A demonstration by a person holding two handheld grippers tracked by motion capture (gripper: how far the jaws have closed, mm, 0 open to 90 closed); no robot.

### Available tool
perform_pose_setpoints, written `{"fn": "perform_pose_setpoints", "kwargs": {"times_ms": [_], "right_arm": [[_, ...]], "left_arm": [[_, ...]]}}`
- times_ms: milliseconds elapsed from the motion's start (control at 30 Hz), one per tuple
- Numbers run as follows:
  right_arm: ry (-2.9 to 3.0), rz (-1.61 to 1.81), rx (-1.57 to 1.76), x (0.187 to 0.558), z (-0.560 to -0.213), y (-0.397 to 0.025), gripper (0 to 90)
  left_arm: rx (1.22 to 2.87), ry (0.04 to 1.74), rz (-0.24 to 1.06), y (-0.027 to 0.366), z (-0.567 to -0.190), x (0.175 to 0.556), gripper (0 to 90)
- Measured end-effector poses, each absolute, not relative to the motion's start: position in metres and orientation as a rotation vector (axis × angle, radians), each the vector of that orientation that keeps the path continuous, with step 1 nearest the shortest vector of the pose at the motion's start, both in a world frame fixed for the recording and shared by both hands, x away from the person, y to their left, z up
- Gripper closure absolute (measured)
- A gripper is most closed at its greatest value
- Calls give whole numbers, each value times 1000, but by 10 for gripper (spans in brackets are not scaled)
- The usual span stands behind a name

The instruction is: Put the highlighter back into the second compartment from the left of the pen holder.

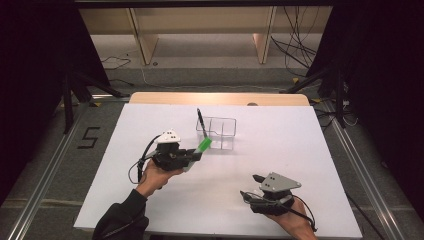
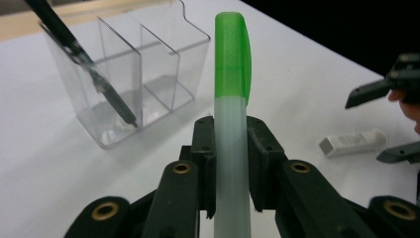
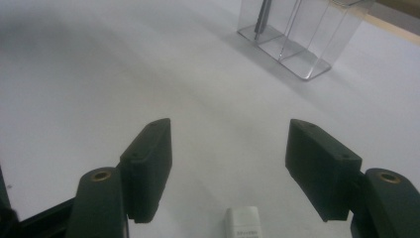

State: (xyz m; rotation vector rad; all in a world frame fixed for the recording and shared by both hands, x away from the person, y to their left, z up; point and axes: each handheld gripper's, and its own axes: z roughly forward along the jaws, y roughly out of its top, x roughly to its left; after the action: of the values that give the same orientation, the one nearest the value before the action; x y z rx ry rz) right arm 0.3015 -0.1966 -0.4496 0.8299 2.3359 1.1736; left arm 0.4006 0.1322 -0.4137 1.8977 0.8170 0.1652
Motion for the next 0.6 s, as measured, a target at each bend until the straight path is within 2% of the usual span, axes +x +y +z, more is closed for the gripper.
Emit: {"fn": "perform_pose_setpoints", "kwargs": {"times_ms": [300, 600], "right_arm": [[2358, 1186, 871, 303, -452, -199, 333], [2364, 1220, 903, 303, -452, -202, 321]], "left_arm": [[1770, 889, 184, 136, -409, 411, 766], [1711, 918, 199, 118, -398, 432, 766]]}}
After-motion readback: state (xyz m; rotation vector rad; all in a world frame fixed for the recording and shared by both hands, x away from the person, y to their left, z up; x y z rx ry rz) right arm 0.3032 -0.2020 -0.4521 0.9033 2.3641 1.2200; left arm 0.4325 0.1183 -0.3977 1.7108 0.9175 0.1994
